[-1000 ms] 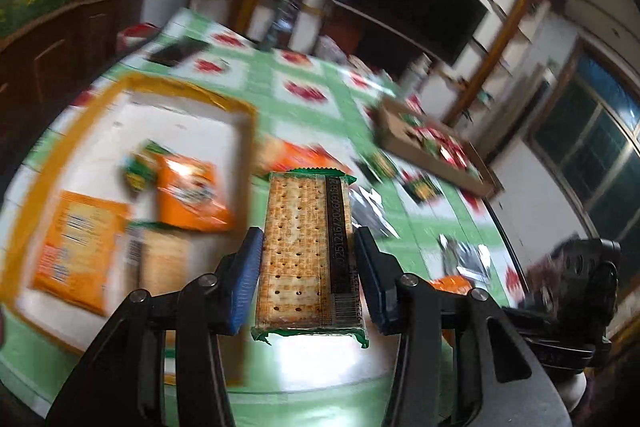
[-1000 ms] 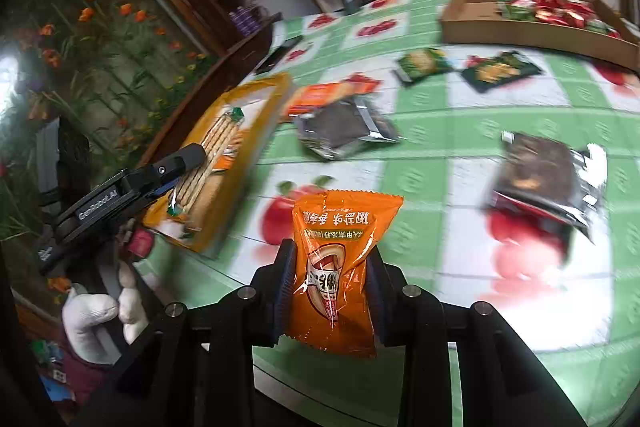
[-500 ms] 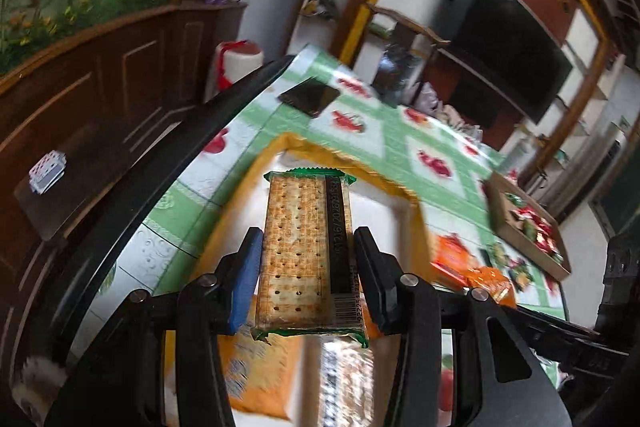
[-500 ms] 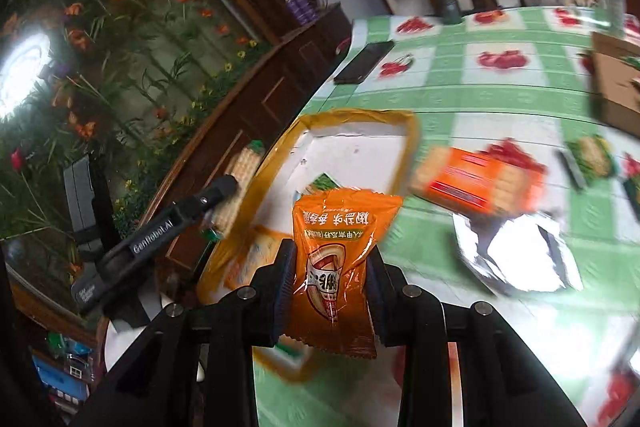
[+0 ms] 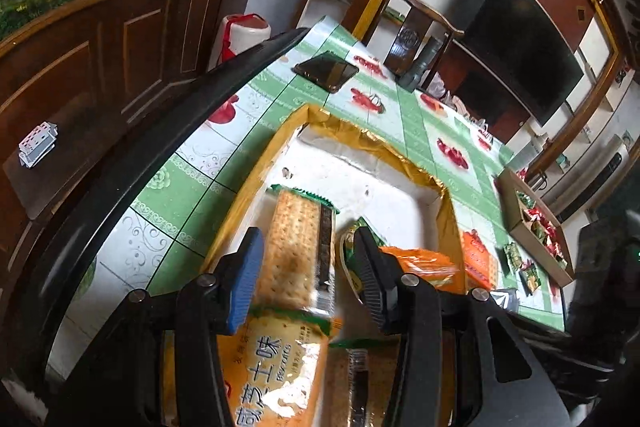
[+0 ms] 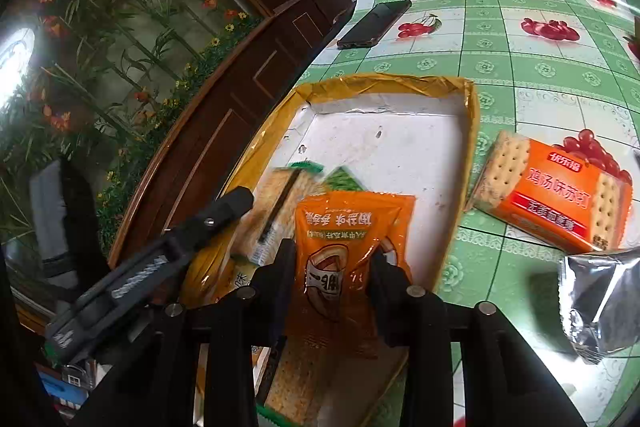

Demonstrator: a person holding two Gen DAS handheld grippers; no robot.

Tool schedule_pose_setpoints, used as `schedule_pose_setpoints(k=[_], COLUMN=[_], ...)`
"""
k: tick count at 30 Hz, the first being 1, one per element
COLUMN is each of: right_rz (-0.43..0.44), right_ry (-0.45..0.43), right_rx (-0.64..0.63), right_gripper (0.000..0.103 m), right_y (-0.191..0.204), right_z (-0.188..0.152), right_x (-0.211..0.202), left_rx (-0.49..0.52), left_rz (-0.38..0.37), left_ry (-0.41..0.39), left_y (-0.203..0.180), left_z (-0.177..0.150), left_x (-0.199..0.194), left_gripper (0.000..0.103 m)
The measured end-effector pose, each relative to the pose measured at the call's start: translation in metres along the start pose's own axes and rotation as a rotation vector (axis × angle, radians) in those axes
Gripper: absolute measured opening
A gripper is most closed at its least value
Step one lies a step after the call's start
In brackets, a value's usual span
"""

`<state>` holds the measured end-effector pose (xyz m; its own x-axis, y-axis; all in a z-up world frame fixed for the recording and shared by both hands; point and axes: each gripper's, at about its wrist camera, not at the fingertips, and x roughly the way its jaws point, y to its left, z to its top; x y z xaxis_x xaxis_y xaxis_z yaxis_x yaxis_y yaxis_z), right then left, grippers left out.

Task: Organize snacks
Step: 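Carry the cracker pack and orange bag over the white tray and open both tools, then move the right tool to the dark green cracker pack and grasp it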

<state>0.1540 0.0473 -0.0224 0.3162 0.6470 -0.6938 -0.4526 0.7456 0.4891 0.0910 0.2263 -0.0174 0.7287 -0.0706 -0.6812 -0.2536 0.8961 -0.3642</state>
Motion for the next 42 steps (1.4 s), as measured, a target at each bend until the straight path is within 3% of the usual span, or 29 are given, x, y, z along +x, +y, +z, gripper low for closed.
schedule_pose_setpoints(k=[7,9,11,13,15,20,24,28,42], right_rz=[0.006,0.004,0.001,-0.011,-0.020,-0.077,-0.110,-0.124,-0.131], right_ry=[-0.059,-0.106,-0.149,-0.184,-0.215,-0.327,-0.377,-0.409,-0.426], right_rx=[-0.012,-0.007,0.003,0.014,0.034,0.064,0.030,-0.017,0.027], right_gripper=[0.043,0.047,0.051,0.052,0.052,0.053,0.056,0.061,0.068], right_y=[0.006,0.005,0.002,-0.003,-0.009,-0.021,-0.017,-0.007,-0.023], right_z=[-0.009,-0.016,-0.024,-0.035,-0.047,-0.079,-0.095,-0.106,-0.120], right_x=[-0.018,-0.039,-0.059,-0.078,-0.095,-0.139,-0.165,-0.181,-0.204], left_rx=[0.035,0.049,0.053,0.059,0.074,0.141,0.183,0.200,0.271], left_rz=[0.001,0.089,0.129,0.146,0.163,0.192,0.181,0.128,0.106], left_ry=[-0.078,-0.134,-0.180,-0.251,-0.293,-0.382,-0.365,-0.349,-0.260], left_y=[-0.019,-0.029,-0.034,-0.042,-0.050,-0.079,-0.101,-0.114,-0.142], left_z=[-0.009,-0.013,-0.016,-0.022,-0.027,-0.044,-0.052,-0.060,-0.079], left_x=[-0.042,-0.062,-0.077,-0.099,-0.112,-0.136,-0.139,-0.140,-0.132], left_gripper=[0.060,0.069,0.077,0.078,0.084,0.087,0.098,0.098,0.098])
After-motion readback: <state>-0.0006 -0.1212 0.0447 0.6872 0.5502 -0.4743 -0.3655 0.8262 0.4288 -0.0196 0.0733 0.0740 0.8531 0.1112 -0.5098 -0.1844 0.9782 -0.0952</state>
